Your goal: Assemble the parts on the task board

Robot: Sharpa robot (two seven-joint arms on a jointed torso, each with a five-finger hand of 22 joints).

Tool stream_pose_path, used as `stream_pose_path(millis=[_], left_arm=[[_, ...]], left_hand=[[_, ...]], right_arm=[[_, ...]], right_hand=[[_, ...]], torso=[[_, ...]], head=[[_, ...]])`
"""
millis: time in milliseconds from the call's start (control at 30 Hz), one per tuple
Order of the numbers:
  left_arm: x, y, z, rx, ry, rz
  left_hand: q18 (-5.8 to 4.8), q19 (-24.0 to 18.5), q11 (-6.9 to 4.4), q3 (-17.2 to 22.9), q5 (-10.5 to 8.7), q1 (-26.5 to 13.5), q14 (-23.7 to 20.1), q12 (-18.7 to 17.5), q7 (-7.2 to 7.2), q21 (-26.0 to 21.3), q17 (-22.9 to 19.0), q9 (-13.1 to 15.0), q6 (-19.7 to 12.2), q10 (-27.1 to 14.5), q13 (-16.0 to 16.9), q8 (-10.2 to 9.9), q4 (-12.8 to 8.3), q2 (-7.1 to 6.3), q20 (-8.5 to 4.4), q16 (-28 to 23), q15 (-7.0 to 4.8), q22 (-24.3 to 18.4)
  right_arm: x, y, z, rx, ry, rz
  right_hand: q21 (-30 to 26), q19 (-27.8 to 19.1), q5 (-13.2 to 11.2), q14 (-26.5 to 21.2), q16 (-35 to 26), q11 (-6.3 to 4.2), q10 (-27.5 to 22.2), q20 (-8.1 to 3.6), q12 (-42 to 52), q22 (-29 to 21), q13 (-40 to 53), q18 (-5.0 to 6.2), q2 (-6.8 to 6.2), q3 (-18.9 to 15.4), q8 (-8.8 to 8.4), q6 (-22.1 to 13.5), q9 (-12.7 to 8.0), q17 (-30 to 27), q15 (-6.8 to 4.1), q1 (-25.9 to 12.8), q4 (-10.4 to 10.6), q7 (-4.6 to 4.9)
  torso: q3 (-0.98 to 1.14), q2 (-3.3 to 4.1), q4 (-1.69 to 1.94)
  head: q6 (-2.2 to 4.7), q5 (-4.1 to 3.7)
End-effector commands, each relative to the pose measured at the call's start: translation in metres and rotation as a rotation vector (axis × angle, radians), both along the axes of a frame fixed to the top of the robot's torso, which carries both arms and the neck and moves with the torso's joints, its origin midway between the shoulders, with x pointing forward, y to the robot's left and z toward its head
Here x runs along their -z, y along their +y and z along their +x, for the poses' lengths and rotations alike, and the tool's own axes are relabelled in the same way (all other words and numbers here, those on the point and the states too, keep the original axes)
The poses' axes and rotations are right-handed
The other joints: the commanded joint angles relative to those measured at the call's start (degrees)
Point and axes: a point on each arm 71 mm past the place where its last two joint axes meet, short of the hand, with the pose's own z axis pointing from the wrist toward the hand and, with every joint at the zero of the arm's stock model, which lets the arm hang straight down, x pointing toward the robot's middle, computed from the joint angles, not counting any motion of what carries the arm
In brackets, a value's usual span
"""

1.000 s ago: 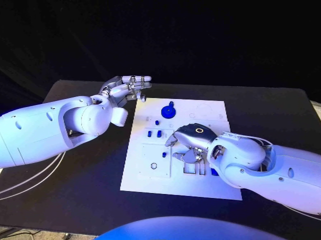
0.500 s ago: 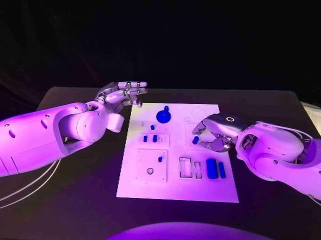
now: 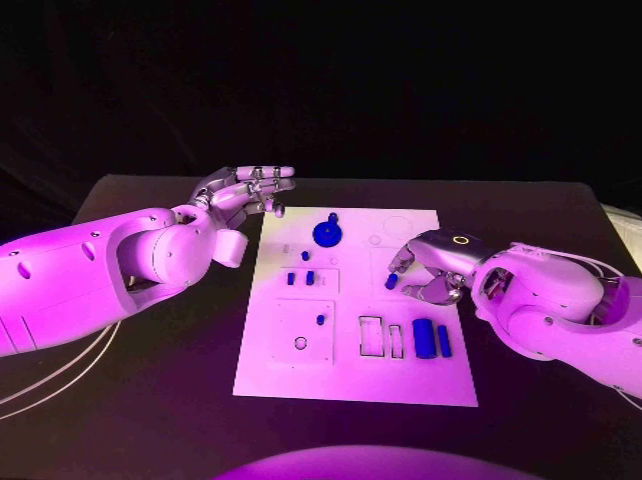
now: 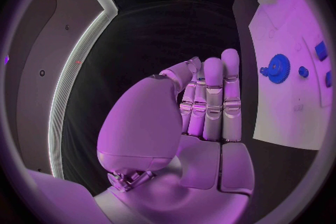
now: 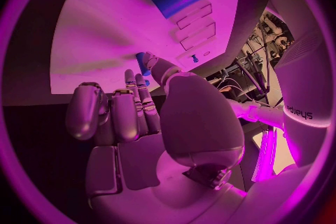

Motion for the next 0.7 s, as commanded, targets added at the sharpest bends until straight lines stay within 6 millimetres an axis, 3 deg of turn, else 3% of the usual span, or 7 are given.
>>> stream_pose_path(millis=[33,200,567,700], left_arm=[[-0.001,-0.003,-0.001,0.025,-0.006,-0.006],[0.000,-0.003,-0.001,0.028,-0.005,-0.006],[0.000,-0.004,-0.001,0.033,-0.005,-0.006],[0.000,-0.004,-0.001,0.036,-0.006,-0.003]], left_hand=[[0.64,-0.23,0.19,-0.02,0.35,0.07,-0.55,0.26,0.35,-0.28,-0.05,-0.07,-0.07,-0.39,0.07,0.38,-0.36,0.52,0.00,0.33,0.01,0.00],[0.64,-0.23,0.19,-0.02,0.35,0.07,-0.55,0.26,0.35,-0.28,-0.05,-0.07,-0.07,-0.39,0.07,0.38,-0.36,0.52,0.00,0.33,0.01,0.00],[0.62,-0.25,0.22,-0.05,0.35,-0.01,-0.58,0.34,0.37,-0.29,-0.07,-0.07,-0.08,-0.46,0.09,0.39,-0.34,0.57,0.02,0.34,0.03,0.01],[0.62,-0.25,0.22,-0.05,0.35,-0.01,-0.58,0.34,0.37,-0.29,-0.07,-0.07,-0.08,-0.46,0.09,0.39,-0.34,0.57,0.02,0.34,0.03,0.01]], right_arm=[[0.002,0.002,0.002,-0.001,0.010,-0.016],[0.005,0.005,0.004,-0.006,0.020,-0.022],[0.010,0.013,0.007,-0.021,0.047,-0.033],[0.012,0.014,0.008,-0.019,0.051,-0.035]], right_hand=[[-0.29,0.04,-0.18,2.12,-0.19,-0.31,0.31,-0.40,0.44,-0.07,-0.01,1.00,0.33,-0.21,0.28,0.26,0.09,0.06,-0.39,0.49,0.31,-0.08],[-0.30,0.14,-0.21,2.15,-0.18,-0.44,1.65,-0.47,1.18,-0.04,0.06,0.97,0.77,-0.10,0.28,0.74,0.10,0.07,-0.42,0.50,0.69,0.06],[-0.29,0.37,-0.26,2.23,-0.09,-0.86,5.83,-0.61,2.79,0.04,0.09,0.95,1.25,0.99,0.71,3.10,0.31,0.10,-0.63,0.49,1.44,0.13],[-0.23,0.49,-0.34,2.27,-0.01,-1.19,7.44,-0.84,3.16,0.15,0.16,0.93,1.50,1.55,1.05,4.43,0.47,0.19,-0.89,0.50,1.72,-0.01]], torso=[[-0.07,0.04,0.03],[-0.03,0.07,-0.02],[-0.01,-0.01,-0.06],[-0.06,0.02,-0.07]], head=[[-0.02,-0.11],[0.02,-0.39],[-0.21,-0.06],[-0.12,-0.36]])
